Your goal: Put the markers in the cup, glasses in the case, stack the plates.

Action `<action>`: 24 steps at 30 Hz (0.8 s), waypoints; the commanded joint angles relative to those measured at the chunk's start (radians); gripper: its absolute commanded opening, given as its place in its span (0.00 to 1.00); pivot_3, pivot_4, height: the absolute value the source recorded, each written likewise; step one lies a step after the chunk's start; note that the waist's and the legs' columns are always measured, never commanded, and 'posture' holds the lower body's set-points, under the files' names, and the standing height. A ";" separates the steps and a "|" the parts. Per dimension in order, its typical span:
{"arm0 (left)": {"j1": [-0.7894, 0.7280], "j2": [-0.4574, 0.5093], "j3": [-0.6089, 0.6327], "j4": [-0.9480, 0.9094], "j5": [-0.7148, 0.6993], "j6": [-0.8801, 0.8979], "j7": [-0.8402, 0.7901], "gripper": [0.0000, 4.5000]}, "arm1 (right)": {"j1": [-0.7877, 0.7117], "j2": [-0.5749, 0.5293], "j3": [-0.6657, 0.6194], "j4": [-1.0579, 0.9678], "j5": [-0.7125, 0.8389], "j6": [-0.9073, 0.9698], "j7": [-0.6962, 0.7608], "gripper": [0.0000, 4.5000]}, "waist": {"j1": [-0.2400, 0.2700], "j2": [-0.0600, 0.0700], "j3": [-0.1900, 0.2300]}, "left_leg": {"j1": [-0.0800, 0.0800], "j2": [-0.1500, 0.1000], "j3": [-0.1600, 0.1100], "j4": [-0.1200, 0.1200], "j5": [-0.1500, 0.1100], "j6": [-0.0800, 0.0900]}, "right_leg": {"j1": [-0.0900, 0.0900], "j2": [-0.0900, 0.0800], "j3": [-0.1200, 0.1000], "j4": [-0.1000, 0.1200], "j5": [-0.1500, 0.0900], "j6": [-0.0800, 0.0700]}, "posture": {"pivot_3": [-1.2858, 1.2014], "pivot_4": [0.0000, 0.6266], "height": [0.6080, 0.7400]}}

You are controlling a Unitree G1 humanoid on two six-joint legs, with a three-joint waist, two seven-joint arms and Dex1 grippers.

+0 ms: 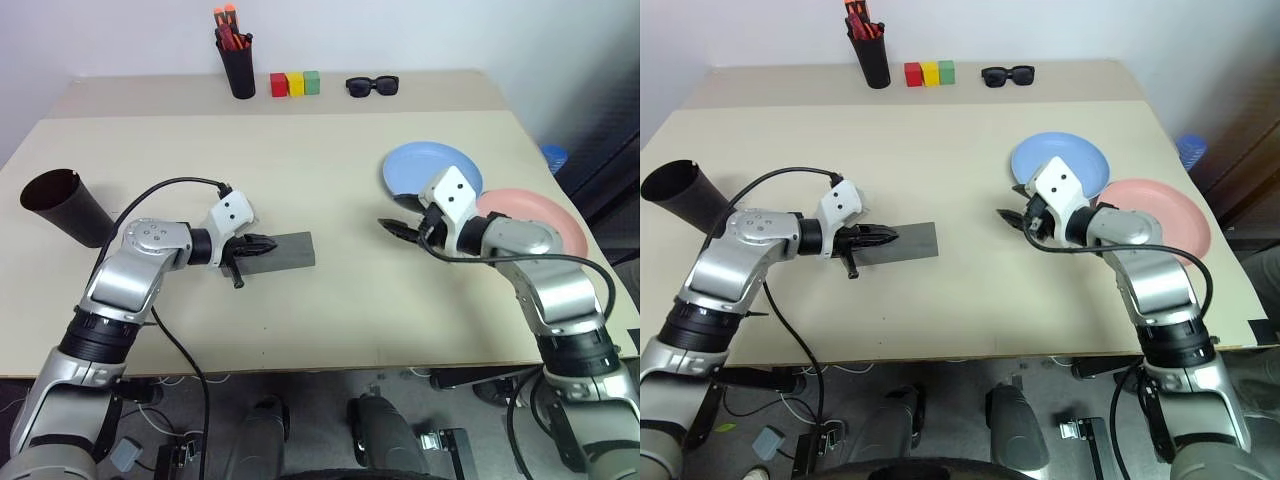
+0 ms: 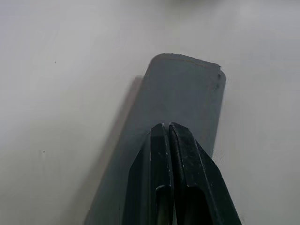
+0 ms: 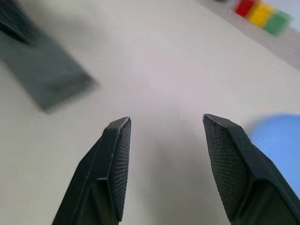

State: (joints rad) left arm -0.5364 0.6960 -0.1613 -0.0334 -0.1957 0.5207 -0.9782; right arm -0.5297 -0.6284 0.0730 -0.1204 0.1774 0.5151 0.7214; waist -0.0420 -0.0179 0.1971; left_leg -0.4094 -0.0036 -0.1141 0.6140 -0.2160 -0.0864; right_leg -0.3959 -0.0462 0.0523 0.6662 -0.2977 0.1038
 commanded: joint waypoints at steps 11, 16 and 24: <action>0.177 -0.074 0.279 -0.222 -0.204 -0.080 0.077 0.02 | -0.202 -0.005 0.129 0.495 -0.324 -0.219 -0.145 0.54 | -0.005 0.000 0.000 | 0.000 0.000 0.001 -0.001 0.000 0.000 | -0.001 0.000 0.001 0.000 0.000 0.000 | 0.52 0.24 1.00; 0.285 -0.054 0.317 -0.308 -0.223 -0.061 0.115 0.02 | -0.203 0.012 0.149 0.560 -0.349 -0.267 -0.130 0.54 | -0.003 0.000 0.000 | 0.000 0.000 0.002 0.000 0.000 0.000 | 0.000 0.000 0.001 0.000 0.000 0.000 | 0.52 0.24 1.00; 0.377 -0.067 0.332 -0.371 -0.251 -0.052 0.173 0.00 | -0.191 0.018 0.140 0.564 -0.390 -0.312 -0.155 0.02 | -0.002 0.000 0.000 | 0.001 0.000 0.002 0.000 0.000 0.000 | 0.000 0.000 0.001 0.000 0.000 0.000 | 0.52 0.24 1.00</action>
State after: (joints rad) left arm -0.1615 0.6273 0.1430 -0.3627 -0.4263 0.4740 -0.8196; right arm -0.7119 -0.6071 0.2277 0.4573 -0.2024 0.2222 0.5776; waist -0.0444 -0.0177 0.1971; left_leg -0.4086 -0.0034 -0.1126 0.6141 -0.2161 -0.0864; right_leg -0.3956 -0.0463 0.0535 0.6664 -0.2975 0.1035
